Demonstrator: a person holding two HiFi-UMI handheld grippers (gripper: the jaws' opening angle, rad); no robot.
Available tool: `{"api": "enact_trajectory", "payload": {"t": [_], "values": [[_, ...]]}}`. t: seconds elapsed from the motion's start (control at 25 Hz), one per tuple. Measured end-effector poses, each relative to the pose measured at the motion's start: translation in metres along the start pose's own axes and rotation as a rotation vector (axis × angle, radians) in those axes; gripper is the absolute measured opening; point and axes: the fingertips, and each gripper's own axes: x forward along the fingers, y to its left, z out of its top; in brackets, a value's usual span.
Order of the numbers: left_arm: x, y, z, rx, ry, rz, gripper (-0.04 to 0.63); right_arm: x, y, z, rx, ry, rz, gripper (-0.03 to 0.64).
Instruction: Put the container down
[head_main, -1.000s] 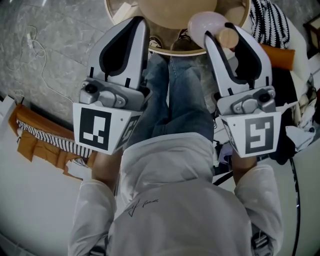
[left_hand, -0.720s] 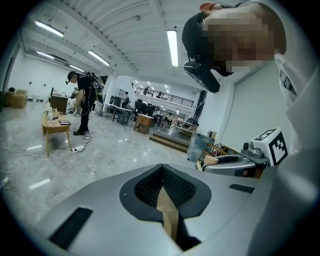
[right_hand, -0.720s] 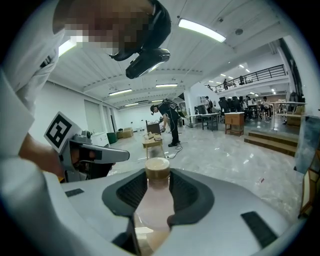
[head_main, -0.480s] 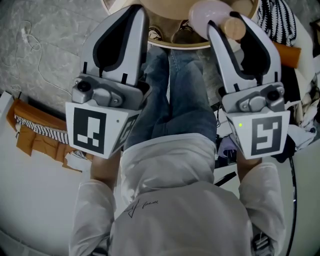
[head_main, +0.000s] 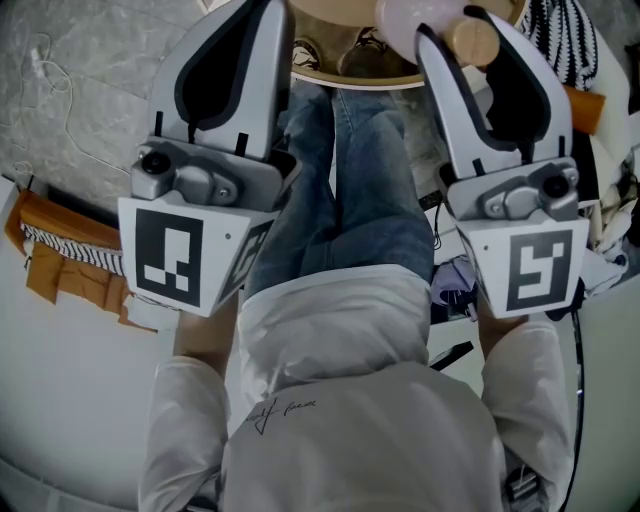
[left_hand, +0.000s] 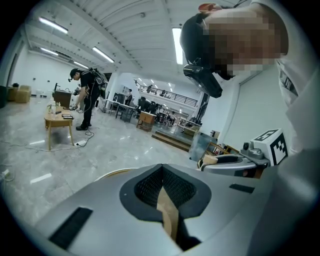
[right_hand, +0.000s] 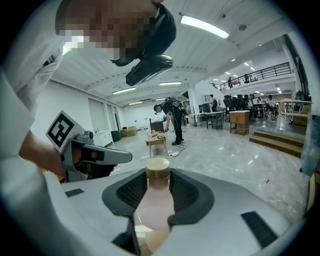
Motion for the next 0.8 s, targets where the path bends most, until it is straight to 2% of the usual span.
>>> {"api": "enact_trajectory", "payload": {"t": [0.64,0.8], "values": [[0.018,0.013,-0.018,-0.039,0.017,0.030,0.018,0.027,-0.006,-0.023,-0.007,0.023,0.045,0.146],[0.024,0.018,-0.022,-0.027,0.025,0.040,0.018,0.034,-0.008,-0.029,-0.003,0.027,0.051,0.146]]}}
